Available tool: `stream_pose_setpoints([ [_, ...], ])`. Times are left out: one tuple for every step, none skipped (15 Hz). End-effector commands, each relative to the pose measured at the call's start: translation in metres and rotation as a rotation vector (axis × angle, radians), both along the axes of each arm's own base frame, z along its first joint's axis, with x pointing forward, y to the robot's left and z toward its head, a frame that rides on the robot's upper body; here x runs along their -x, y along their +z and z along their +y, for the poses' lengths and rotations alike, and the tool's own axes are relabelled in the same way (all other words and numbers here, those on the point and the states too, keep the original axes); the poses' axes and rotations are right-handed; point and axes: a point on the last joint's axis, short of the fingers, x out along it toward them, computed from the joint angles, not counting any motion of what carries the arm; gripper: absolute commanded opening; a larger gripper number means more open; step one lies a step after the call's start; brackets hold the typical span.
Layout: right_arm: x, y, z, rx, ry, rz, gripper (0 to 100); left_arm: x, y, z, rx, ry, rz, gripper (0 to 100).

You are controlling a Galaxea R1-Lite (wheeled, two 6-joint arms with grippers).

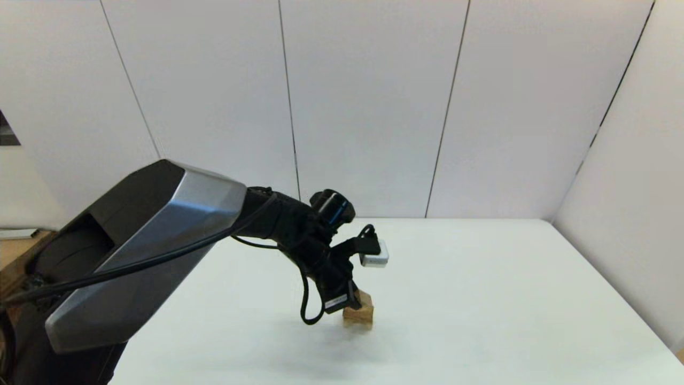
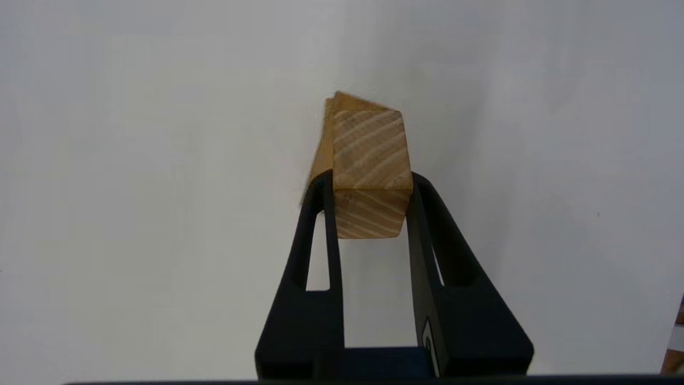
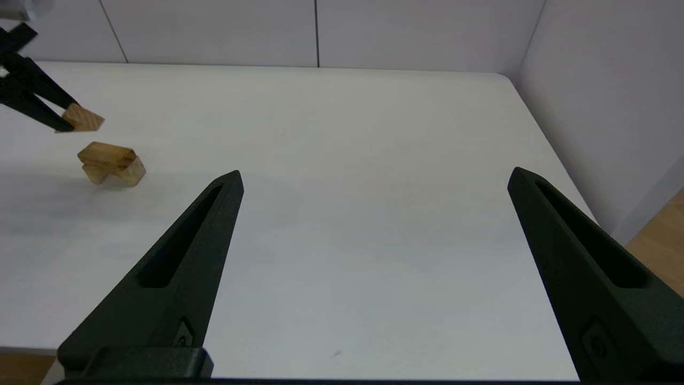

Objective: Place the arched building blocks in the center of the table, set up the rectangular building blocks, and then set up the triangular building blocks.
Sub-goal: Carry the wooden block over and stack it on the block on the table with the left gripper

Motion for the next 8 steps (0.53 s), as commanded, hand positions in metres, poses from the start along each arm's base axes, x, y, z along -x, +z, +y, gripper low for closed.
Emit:
stream_pose_setpoints([
  [0.0000, 0.0000, 0.0000, 0.000, 0.001, 0.000, 100, 0.0038, -0.0155, -0.0090, -0.020, -0.028, 0.026, 0],
  [0.0000, 0.0000, 0.0000, 0.000, 0.001, 0.000, 100, 0.0032, -0.0178, -0.0086, -0.022, -0.027, 0.029, 0],
  [0.0000, 0.0000, 0.0000, 0.000, 0.001, 0.000, 100, 0.0029, -0.0181, -0.0089, -0.022, -0.029, 0.027, 0],
  [0.0000, 0.0000, 0.0000, 0.000, 0.001, 0.000, 100, 0.0024, -0.0188, -0.0084, -0.023, -0.031, 0.026, 0],
  [0.0000, 0.0000, 0.0000, 0.000, 0.001, 0.000, 100, 0.0017, -0.0188, -0.0073, -0.023, -0.029, 0.028, 0],
  [0.0000, 0.0000, 0.0000, 0.000, 0.001, 0.000, 100, 0.0015, -0.0192, -0.0066, -0.023, -0.027, 0.029, 0],
  [0.0000, 0.0000, 0.0000, 0.000, 0.001, 0.000, 100, 0.0013, -0.0205, -0.0068, -0.024, -0.027, 0.030, 0],
  [0.0000, 0.0000, 0.0000, 0.000, 0.001, 0.000, 100, 0.0009, -0.0238, -0.0071, -0.028, -0.027, 0.035, 0],
])
